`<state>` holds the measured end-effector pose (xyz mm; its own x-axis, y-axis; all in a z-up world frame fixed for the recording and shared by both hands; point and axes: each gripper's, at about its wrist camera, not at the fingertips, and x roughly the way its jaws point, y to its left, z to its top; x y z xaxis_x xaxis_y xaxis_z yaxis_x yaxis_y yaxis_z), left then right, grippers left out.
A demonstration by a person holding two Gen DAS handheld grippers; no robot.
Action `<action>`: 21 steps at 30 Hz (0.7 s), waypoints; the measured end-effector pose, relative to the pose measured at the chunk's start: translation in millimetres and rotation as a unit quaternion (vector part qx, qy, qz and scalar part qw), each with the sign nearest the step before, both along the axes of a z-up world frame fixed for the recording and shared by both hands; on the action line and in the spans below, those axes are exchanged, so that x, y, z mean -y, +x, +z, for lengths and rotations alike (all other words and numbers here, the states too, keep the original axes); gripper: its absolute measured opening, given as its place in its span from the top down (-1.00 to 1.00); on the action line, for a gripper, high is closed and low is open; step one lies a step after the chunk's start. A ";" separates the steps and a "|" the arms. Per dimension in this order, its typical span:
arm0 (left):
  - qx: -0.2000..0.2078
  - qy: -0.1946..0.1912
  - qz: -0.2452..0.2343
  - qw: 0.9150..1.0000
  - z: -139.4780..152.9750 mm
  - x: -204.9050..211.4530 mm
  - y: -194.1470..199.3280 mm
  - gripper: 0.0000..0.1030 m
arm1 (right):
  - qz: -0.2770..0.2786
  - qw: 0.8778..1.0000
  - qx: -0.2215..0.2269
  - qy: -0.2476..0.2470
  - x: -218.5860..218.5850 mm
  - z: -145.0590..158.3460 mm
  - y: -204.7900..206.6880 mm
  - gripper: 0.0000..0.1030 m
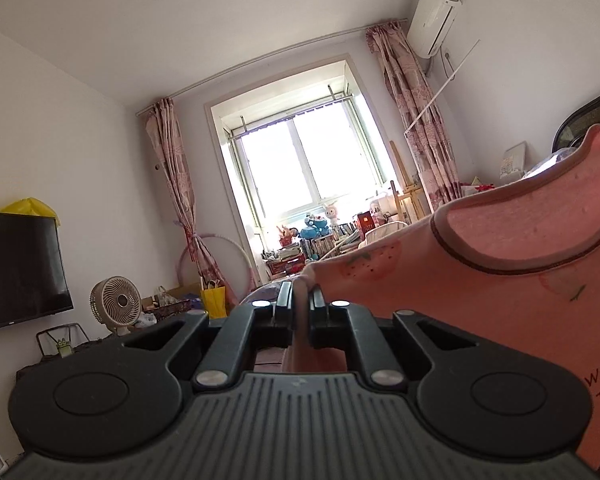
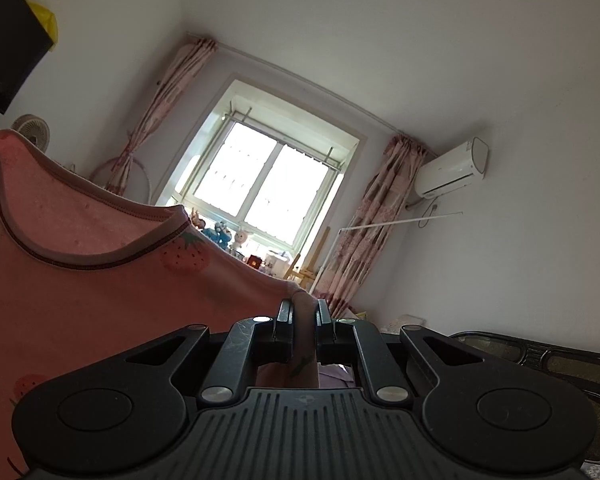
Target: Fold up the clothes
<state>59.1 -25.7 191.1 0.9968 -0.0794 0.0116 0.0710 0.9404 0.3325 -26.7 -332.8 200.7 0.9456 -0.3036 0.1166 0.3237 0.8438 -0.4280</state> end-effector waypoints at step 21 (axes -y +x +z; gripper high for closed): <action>-0.304 0.042 0.095 0.947 -233.7 30.5 266.8 1.00 | -0.026 0.939 -0.344 -0.015 -2.2 -273.4 286.8 0.68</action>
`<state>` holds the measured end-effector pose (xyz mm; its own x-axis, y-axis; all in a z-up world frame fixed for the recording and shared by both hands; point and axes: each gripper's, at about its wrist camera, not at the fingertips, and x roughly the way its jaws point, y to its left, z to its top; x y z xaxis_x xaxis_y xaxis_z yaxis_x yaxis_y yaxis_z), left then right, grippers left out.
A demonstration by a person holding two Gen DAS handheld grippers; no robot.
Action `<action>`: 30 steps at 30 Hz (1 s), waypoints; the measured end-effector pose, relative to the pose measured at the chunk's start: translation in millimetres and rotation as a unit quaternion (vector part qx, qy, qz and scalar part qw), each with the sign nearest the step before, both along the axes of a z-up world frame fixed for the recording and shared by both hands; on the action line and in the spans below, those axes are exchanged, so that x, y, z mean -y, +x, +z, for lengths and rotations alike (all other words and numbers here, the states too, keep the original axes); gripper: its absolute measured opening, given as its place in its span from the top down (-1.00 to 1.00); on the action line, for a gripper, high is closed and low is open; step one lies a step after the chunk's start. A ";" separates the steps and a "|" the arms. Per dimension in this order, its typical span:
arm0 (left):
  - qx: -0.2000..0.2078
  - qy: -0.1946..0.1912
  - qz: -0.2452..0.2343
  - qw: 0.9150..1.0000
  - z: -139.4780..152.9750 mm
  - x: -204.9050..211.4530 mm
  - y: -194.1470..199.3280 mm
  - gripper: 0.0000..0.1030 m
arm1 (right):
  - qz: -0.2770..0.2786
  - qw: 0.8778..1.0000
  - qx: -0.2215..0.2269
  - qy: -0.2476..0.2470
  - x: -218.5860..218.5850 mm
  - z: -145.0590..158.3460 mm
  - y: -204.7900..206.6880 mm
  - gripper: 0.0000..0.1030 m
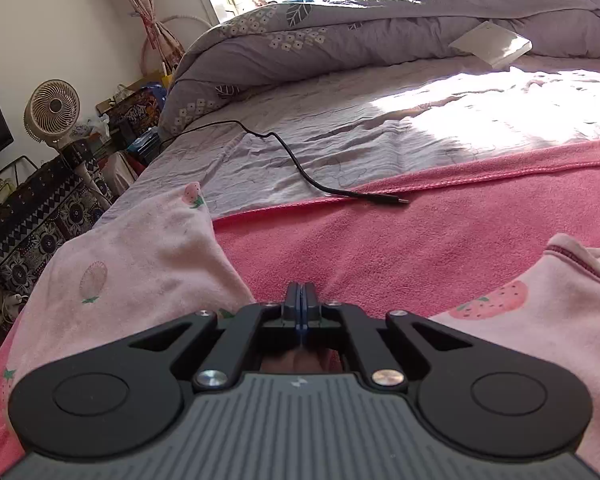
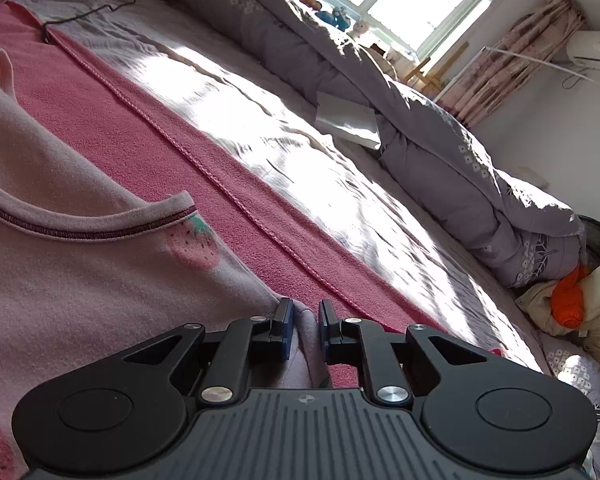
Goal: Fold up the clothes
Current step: 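Lay the shirt back on the towel and open both grippers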
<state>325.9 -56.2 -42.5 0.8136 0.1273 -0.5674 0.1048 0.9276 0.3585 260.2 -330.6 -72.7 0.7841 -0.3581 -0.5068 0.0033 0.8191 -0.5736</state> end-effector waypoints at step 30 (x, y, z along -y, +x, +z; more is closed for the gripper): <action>-0.036 -0.081 0.037 0.995 40.8 -131.8 -255.2 -0.53 | 0.124 0.957 0.105 0.240 -51.8 71.4 -338.4 -0.87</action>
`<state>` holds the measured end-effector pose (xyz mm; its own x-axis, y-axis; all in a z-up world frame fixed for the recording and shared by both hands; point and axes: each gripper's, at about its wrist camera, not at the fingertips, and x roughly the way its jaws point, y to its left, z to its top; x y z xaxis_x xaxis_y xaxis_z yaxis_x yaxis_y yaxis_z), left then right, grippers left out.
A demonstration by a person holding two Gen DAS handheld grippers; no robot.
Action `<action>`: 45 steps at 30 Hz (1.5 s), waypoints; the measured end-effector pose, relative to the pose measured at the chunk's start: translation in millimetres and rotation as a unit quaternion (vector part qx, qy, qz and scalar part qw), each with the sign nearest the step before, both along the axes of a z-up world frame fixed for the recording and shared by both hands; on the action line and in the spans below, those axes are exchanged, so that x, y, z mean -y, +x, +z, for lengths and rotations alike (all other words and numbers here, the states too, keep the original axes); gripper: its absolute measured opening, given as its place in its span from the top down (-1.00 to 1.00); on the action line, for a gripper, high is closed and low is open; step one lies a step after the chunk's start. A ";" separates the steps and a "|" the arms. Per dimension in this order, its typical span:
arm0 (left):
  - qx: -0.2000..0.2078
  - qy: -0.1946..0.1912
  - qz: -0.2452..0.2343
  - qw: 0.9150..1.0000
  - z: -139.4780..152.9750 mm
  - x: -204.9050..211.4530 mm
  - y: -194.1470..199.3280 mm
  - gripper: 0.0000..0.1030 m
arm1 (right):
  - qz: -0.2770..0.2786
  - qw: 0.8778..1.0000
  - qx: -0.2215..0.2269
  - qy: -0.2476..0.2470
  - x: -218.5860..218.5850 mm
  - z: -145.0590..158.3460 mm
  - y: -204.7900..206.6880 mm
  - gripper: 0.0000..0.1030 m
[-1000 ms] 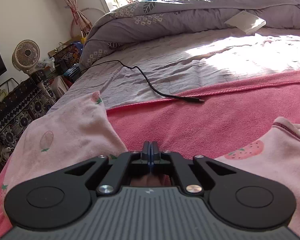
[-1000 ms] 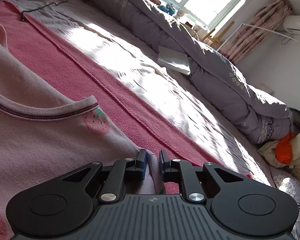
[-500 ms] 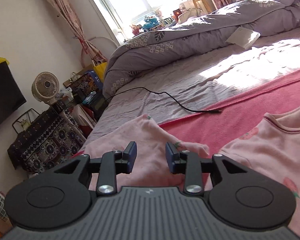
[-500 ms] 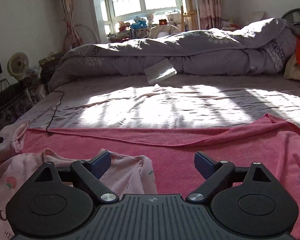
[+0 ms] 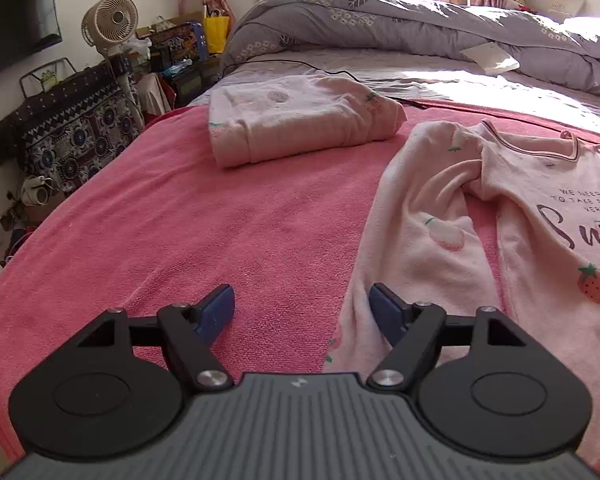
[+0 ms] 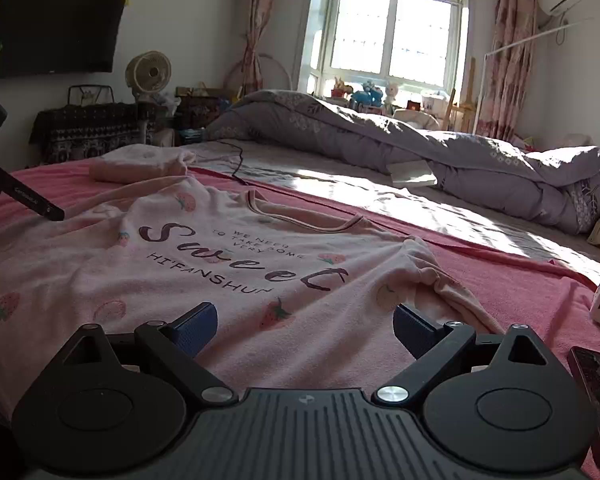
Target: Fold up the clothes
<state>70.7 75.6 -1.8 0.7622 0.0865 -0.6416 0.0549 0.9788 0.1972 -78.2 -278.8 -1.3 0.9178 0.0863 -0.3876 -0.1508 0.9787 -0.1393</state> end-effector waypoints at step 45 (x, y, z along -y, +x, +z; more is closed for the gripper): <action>0.013 -0.061 -0.168 0.984 -25.0 130.7 -32.7 -0.97 | -0.221 0.968 0.014 -0.118 135.5 44.4 3.6 0.91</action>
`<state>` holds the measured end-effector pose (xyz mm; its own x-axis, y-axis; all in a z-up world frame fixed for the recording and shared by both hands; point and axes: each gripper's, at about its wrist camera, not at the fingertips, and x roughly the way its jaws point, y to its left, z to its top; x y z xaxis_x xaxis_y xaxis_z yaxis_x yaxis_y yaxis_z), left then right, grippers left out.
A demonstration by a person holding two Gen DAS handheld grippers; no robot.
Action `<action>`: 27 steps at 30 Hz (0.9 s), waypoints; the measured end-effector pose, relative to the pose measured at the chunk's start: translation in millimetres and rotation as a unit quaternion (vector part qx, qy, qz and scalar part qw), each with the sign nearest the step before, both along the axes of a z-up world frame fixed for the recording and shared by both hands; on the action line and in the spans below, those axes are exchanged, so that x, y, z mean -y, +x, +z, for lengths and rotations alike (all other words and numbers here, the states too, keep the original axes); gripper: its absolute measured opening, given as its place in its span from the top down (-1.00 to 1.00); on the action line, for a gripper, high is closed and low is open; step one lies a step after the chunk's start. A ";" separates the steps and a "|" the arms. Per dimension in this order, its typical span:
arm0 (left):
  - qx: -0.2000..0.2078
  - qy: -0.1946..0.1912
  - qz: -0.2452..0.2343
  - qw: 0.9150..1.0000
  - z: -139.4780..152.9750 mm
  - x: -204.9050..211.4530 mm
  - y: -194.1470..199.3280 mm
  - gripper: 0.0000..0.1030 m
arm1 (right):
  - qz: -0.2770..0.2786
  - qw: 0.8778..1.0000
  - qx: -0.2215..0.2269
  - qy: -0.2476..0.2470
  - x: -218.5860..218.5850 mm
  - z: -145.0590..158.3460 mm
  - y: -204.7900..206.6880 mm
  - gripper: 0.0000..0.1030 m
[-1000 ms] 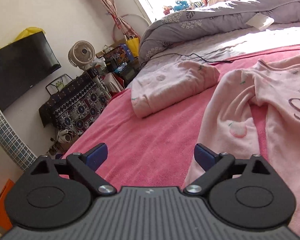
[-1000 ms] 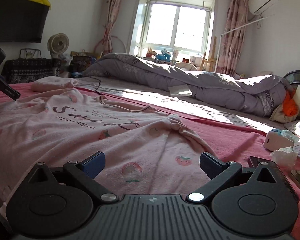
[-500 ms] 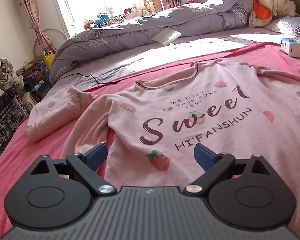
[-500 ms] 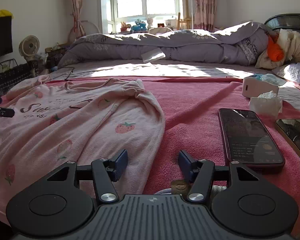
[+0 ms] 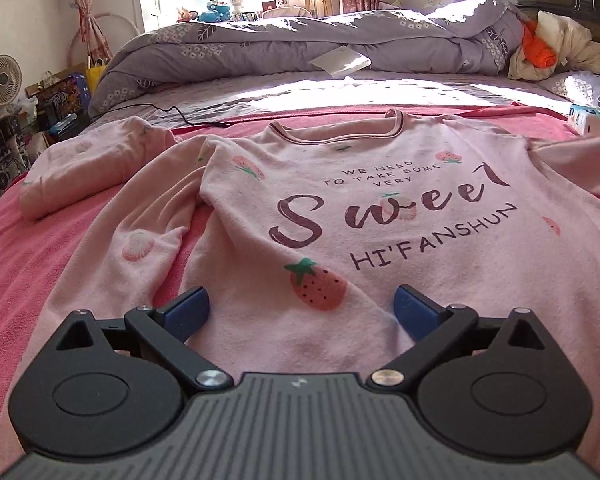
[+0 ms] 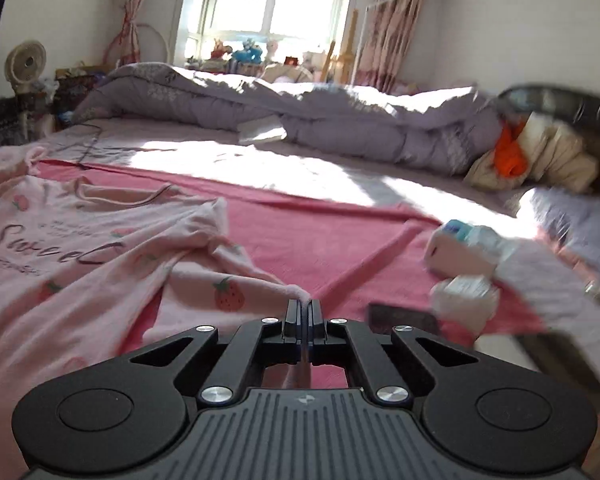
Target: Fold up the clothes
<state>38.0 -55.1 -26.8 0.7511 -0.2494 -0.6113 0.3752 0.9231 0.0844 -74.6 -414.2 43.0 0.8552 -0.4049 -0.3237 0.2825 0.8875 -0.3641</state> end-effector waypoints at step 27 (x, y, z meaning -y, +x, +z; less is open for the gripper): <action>0.019 -0.010 0.000 1.000 -3.7 1.5 -2.1 -0.97 | -0.013 0.949 0.022 0.314 14.7 -40.7 -51.3 0.51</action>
<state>35.9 -56.6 -30.4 0.7731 -0.2619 -0.5778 0.3730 0.9244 0.0801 -125.9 -428.9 2.3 0.8657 -0.1654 -0.4725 0.3102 0.9181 0.2469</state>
